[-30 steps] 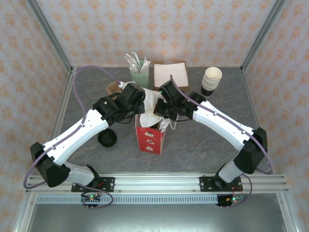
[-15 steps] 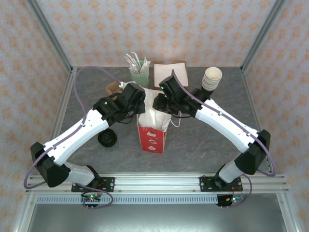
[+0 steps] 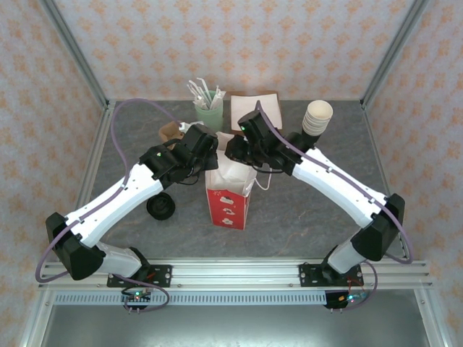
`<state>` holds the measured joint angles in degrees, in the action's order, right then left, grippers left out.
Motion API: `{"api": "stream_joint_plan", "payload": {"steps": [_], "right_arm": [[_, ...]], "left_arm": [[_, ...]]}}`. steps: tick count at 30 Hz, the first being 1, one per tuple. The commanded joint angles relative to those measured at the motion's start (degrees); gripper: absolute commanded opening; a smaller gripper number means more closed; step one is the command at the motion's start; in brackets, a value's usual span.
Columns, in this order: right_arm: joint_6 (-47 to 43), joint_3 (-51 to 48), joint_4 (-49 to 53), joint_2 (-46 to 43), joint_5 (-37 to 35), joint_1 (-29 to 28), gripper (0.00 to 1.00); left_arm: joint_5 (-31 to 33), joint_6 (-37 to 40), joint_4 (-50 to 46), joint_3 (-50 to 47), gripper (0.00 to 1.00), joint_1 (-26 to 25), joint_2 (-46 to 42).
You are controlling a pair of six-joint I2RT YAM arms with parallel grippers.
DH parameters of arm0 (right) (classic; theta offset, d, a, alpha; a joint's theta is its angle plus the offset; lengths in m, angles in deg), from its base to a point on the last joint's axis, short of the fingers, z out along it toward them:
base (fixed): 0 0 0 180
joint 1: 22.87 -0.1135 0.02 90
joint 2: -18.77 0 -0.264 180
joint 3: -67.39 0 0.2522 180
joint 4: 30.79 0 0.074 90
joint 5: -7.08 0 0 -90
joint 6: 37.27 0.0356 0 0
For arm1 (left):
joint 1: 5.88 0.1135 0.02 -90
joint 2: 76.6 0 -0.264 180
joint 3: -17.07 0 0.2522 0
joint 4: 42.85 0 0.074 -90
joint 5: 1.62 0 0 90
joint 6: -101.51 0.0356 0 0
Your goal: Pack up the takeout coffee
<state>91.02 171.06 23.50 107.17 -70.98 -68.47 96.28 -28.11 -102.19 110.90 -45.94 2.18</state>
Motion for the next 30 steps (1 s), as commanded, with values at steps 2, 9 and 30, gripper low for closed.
{"api": "stream_joint_plan", "payload": {"steps": [2,9,30], "right_arm": [[-0.92,0.85,-1.46,-0.44,0.30,-0.19,0.24],[-6.40,6.02,2.16,-3.83,-4.10,-0.19,0.26],[-14.00,1.55,4.17,-18.63,-15.70,11.25,0.32]], "left_arm": [[-0.32,-0.90,-0.73,-0.22,0.07,0.53,0.40],[-1.07,0.78,-0.82,3.65,0.34,0.55,-0.75],[3.26,11.31,-0.98,17.11,0.62,3.80,-3.33]]}}
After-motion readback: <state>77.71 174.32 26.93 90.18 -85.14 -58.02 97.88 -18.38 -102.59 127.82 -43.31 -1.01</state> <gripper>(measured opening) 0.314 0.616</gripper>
